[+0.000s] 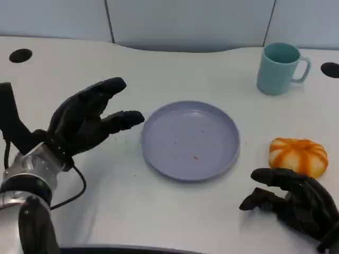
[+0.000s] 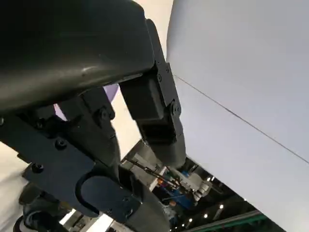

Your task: Grasp the bread from the table and place it into the plate.

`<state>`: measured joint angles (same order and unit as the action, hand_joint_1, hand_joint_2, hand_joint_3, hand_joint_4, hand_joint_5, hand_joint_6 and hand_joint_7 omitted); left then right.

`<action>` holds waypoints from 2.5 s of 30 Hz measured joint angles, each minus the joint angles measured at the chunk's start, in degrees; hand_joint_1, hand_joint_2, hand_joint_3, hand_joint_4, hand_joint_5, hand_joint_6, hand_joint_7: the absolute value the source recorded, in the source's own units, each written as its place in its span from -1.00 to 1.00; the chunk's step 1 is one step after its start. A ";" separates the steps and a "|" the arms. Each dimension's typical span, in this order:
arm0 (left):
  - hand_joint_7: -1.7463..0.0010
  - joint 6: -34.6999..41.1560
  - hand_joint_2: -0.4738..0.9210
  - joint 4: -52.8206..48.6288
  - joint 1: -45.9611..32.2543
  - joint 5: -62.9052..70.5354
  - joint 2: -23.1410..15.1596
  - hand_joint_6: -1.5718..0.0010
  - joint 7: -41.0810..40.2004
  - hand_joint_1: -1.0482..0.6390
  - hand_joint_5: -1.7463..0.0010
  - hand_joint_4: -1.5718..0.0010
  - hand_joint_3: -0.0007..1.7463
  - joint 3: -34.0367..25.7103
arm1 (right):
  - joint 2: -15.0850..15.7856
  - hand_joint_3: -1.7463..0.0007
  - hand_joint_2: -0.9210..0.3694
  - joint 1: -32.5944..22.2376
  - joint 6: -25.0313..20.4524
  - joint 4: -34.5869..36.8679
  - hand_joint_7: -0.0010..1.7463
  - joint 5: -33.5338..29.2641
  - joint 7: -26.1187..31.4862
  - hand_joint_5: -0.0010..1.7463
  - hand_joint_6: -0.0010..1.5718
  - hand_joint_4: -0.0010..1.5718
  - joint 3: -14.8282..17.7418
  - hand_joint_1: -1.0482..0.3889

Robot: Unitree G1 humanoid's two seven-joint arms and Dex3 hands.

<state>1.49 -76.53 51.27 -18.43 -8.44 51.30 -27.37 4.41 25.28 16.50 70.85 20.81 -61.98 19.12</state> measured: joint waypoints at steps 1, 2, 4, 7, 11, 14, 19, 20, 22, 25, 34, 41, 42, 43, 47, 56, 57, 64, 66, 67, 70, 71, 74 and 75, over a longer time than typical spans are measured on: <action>0.73 0.00 0.03 0.00 0.00 0.02 -0.02 -1.00 0.00 -0.57 0.55 -1.00 -1.00 0.09 | 0.00 0.99 -0.98 0.00 0.00 0.00 -1.00 0.00 0.00 -0.02 0.39 0.00 0.00 -0.12; 0.72 0.00 0.03 0.00 0.00 0.07 -0.04 -1.00 0.00 -0.57 0.54 -1.00 -1.00 0.20 | 0.00 0.99 -0.98 0.00 0.00 0.00 -1.00 0.00 0.02 -0.02 0.39 0.00 0.00 -0.12; 0.69 -0.14 0.04 0.00 0.00 0.20 -0.10 -1.00 -0.01 -0.62 0.52 -1.00 -0.99 0.48 | 0.00 0.99 -0.99 0.00 0.00 0.00 -1.00 0.00 0.03 -0.02 0.37 -0.02 -0.01 -0.12; 0.70 -0.97 0.04 0.05 0.00 0.23 -0.20 -1.00 0.03 -0.63 0.53 -1.00 -1.00 0.92 | -0.01 1.00 -0.97 0.00 0.15 0.00 -0.99 -0.04 0.05 0.00 0.39 0.01 -0.02 -0.13; 0.68 -1.11 0.04 0.24 -0.32 -0.23 -0.26 -1.00 1.27 -0.67 0.50 -1.00 -1.00 0.44 | -0.10 0.97 -0.99 0.00 0.09 -0.02 -0.99 0.01 0.31 0.11 0.37 -0.08 -0.03 -0.05; 0.62 -2.27 0.03 0.81 -1.82 -0.26 -0.29 -1.00 1.45 -0.77 0.43 -1.00 -1.00 0.27 | -0.08 0.99 -0.99 0.00 -0.16 -0.02 -0.98 0.13 -0.11 0.04 0.39 -0.05 0.09 -0.09; 0.46 -7.24 0.08 2.37 -5.30 -0.40 0.20 -1.00 -0.03 -0.99 0.28 -1.00 -0.98 -0.19 | -0.04 1.00 -0.99 -0.02 -0.03 -0.02 -0.98 0.05 -0.24 -0.02 0.40 0.00 0.07 -0.12; 0.45 -8.80 0.10 2.93 -6.14 -0.48 0.49 -1.00 -0.85 -1.00 0.28 -1.00 -0.97 -0.23 | -0.05 1.00 -0.99 -0.04 0.08 -0.03 -0.98 0.02 -0.14 0.03 0.41 -0.01 0.04 -0.13; 0.44 -11.00 0.11 3.82 -7.88 -0.63 1.33 -1.00 -1.47 -1.00 0.27 -1.00 -0.98 -0.21 | -0.08 1.00 -0.98 -0.24 0.80 -0.17 -0.98 -0.13 0.15 0.09 0.41 -0.03 -0.15 -0.11; 0.42 -12.48 0.10 4.79 -10.06 -0.76 2.39 -1.00 -1.45 -1.00 0.24 -1.00 -0.99 0.05 | -0.19 0.99 -0.99 -0.28 0.41 -0.31 -1.00 0.14 0.05 0.11 0.38 -0.10 -0.06 -0.11; 0.36 -17.55 0.19 10.35 -17.08 -0.91 4.32 -1.00 -3.20 -1.00 0.16 -1.00 -0.96 2.97 | -0.21 0.99 -0.99 -0.97 -2.90 -2.33 -0.99 0.37 -1.69 0.17 0.38 -0.07 -0.24 -0.10; 0.33 -23.12 0.24 11.45 -20.73 0.05 4.84 -1.00 -4.91 -1.00 0.16 -1.00 -0.95 5.55 | -0.28 0.96 -0.99 -1.54 -4.46 -3.87 -0.98 0.75 -2.06 0.20 0.35 -0.07 -0.70 -0.10; 0.33 -23.87 0.24 11.45 -21.14 0.05 4.89 -1.00 -5.04 -1.00 0.16 -1.00 -0.95 5.83 | -0.32 0.97 -0.98 -1.59 -4.93 -4.11 -0.98 1.03 -2.21 0.21 0.37 -0.06 -0.75 -0.11; 0.32 -24.27 0.24 11.45 -21.47 0.06 4.96 -1.00 -5.09 -1.00 0.16 -1.00 -0.96 6.07 | -0.33 0.98 -0.98 -1.66 -5.37 -4.46 -0.97 1.12 -2.20 0.23 0.37 -0.06 -0.84 -0.12; 0.30 -25.39 0.26 11.55 -22.96 0.12 5.53 -1.00 -5.97 -1.00 0.15 -1.00 -0.95 6.88 | -0.41 0.99 -0.98 -2.18 -8.05 -6.34 -0.96 1.54 -1.96 0.24 0.40 -0.06 -1.19 -0.15; 0.30 -26.74 0.20 11.01 -25.22 0.22 5.82 -1.00 -5.92 -1.00 0.13 -1.00 -0.99 8.23 | -0.74 0.99 -1.00 -4.10 -9.57 -10.78 -0.97 1.60 0.05 0.29 0.40 -0.07 -2.52 -0.17; 0.29 -26.76 0.20 10.89 -25.32 0.21 5.96 -1.00 -5.92 -1.00 0.12 -1.00 -0.99 8.25 | -0.73 0.99 -1.00 -4.33 -9.60 -11.26 -0.96 1.60 0.33 0.33 0.40 -0.10 -2.79 -0.17; 0.22 -27.65 0.22 10.06 -25.95 0.20 6.16 -1.00 -5.95 -1.00 0.06 -1.00 -0.99 8.24 | -0.74 0.96 -1.00 -5.49 -9.88 -13.18 -0.98 1.92 0.73 0.37 0.37 -0.15 -3.67 -0.16; 0.20 -28.11 0.22 10.05 -26.50 0.12 6.22 -1.00 -5.94 -1.00 0.04 -1.00 -0.99 8.18 | -0.74 0.97 -1.00 -5.66 -10.06 -13.53 -0.98 1.96 0.85 0.38 0.36 -0.16 -3.82 -0.15; 0.19 -28.62 0.22 10.05 -26.69 0.07 6.28 -1.00 -5.94 -1.00 0.03 -1.00 -0.99 8.10 | -0.73 0.97 -1.00 -5.78 -10.37 -13.81 -0.98 1.97 0.93 0.38 0.36 -0.16 -3.88 -0.15; 0.14 -29.57 0.20 10.22 -27.19 -0.04 6.55 -1.00 -5.96 -1.00 -0.01 -1.00 -1.00 7.86 | -0.66 0.98 -1.00 -5.83 -11.47 -14.01 -0.98 2.22 0.91 0.41 0.36 -0.18 -3.93 -0.16; 0.14 -29.71 0.19 10.29 -27.31 -0.12 6.66 -1.00 -5.96 -1.00 -0.02 -1.00 -1.00 7.76 | -0.63 0.99 -1.00 -5.81 -11.50 -13.94 -0.98 2.23 0.90 0.42 0.36 -0.18 -3.93 -0.16; 0.11 -29.71 0.20 10.68 -27.67 -0.42 6.82 -1.00 -5.95 -1.00 -0.04 -1.00 -0.99 7.45 | -0.63 0.97 -1.00 -5.81 -11.36 -13.79 -0.98 2.29 0.89 0.41 0.36 -0.20 -3.92 -0.17; 0.12 -29.78 0.21 10.88 -27.84 -0.47 6.84 -1.00 -5.94 -1.00 -0.04 -1.00 -0.99 7.42 | -0.64 0.97 -0.99 -5.82 -11.30 -13.79 -0.98 2.31 0.89 0.41 0.36 -0.20 -3.92 -0.14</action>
<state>-28.29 -65.65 23.43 -18.90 -1.60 45.36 -19.95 3.77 19.46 5.20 57.06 23.11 -61.09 15.20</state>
